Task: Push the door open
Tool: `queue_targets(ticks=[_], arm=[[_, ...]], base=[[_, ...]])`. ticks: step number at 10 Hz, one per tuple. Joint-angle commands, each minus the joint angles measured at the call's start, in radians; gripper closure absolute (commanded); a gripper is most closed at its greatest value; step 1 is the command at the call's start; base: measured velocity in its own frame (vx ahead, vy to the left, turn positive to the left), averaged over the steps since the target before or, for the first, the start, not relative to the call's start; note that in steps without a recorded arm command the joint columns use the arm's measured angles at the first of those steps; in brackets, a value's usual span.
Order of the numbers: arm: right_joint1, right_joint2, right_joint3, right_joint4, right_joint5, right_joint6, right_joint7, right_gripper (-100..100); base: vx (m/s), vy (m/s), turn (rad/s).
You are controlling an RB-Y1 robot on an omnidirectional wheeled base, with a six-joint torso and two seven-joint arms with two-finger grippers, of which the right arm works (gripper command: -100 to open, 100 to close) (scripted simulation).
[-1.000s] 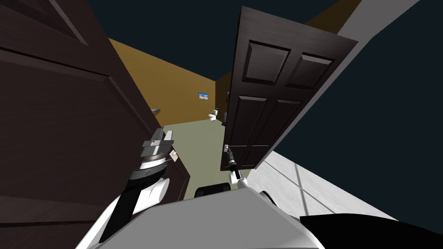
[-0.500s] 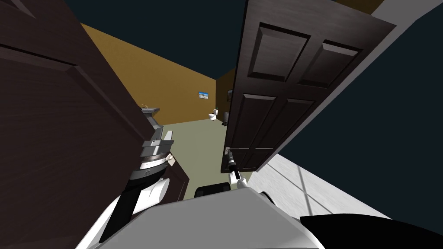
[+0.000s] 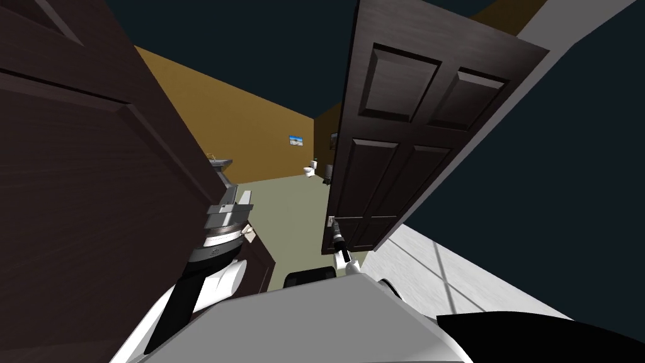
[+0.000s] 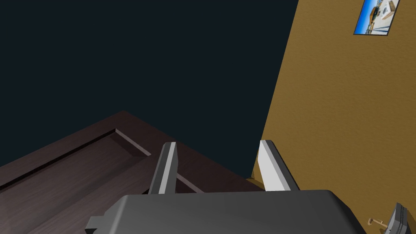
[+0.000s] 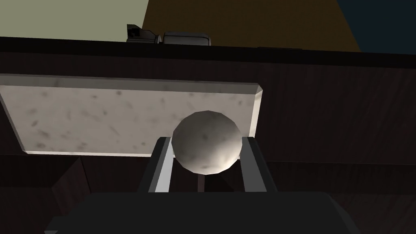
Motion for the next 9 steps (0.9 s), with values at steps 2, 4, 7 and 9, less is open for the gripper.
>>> queue_targets(ticks=[2, 4, 7, 9], arm=[[0.002, -0.014, -0.033, -0.021, -0.017, 0.005, 0.030, 100], [0.000, -0.014, -0.043, -0.021, -0.023, 0.005, 0.038, 100], [-0.022, -0.018, -0.055, 0.006, -0.043, -0.005, 0.057, -100], [-0.050, -0.019, -0.058, 0.048, -0.061, -0.022, 0.069, -100]], base=[[0.219, 0.022, -0.086], [0.167, -0.006, -0.066], [0.024, -0.046, -0.071], [-0.158, -0.063, -0.021]])
